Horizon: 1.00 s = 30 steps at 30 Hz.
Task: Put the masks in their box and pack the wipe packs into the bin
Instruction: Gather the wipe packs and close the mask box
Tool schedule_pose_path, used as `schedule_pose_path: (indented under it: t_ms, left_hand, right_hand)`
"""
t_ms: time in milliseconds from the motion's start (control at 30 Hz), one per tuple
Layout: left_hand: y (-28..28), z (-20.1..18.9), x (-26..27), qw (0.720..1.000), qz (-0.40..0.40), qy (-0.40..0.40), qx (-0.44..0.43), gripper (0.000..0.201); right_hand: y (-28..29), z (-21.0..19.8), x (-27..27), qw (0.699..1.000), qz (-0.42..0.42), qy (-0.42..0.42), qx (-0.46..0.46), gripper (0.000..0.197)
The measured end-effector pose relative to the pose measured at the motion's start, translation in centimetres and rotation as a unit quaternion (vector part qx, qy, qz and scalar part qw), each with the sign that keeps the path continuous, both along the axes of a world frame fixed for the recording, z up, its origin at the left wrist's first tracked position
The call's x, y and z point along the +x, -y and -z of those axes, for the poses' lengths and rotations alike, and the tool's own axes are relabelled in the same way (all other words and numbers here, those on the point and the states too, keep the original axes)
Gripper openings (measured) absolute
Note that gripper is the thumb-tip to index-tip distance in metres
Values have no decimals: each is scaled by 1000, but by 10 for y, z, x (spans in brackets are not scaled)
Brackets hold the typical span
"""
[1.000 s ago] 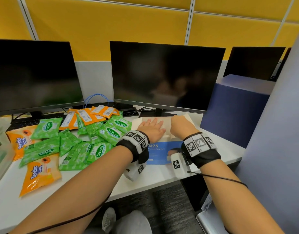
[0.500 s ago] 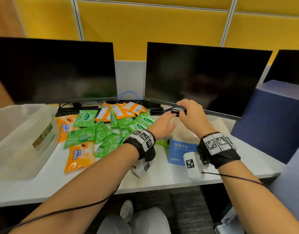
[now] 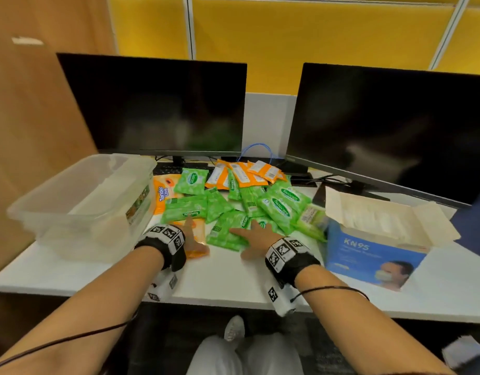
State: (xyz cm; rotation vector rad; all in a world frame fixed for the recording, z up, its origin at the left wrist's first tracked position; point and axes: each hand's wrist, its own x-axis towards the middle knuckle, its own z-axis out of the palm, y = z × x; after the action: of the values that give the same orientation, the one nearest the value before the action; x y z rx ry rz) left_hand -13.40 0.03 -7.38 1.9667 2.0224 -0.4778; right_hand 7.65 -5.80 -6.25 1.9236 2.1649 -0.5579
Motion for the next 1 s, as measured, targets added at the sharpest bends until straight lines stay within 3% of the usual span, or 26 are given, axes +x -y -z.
schedule_pose_path:
  t_ms: [233,367,500,633,733,800,867,1000]
  left_hand:
    - [4,5,21,999,27,32,-19,118]
    - [-12,13,26,989,91,104,-41,121]
    - [-25,20,30,987,109,118,-25,116]
    - [-34,18,44,991,95,90,-8,121]
    - [-43,17,49,993,83,82,9,129]
    - [-48,19,51,994,74,76,15,131]
    - [-53,22,55,995,72,69,27,131]
    - [-66,29,59,996,66,51,43,127]
  right_hand:
    - [-48,9,4,992,75,94,33,66]
    - [-64,12,17,984,147,35,94,53]
    - [-75,9,24,979,174,-34,96,64]
    - [-81,-5,22,990,128,44,30,72]
    - [-92,-20,17,990,100,67,71,64]
    - [-100,-18,10,991,81,3,105,60]
    - [-112,-6,-5,991,48,-63,104,70]
    - [-149,14,-33,993,57,-90,43,68]
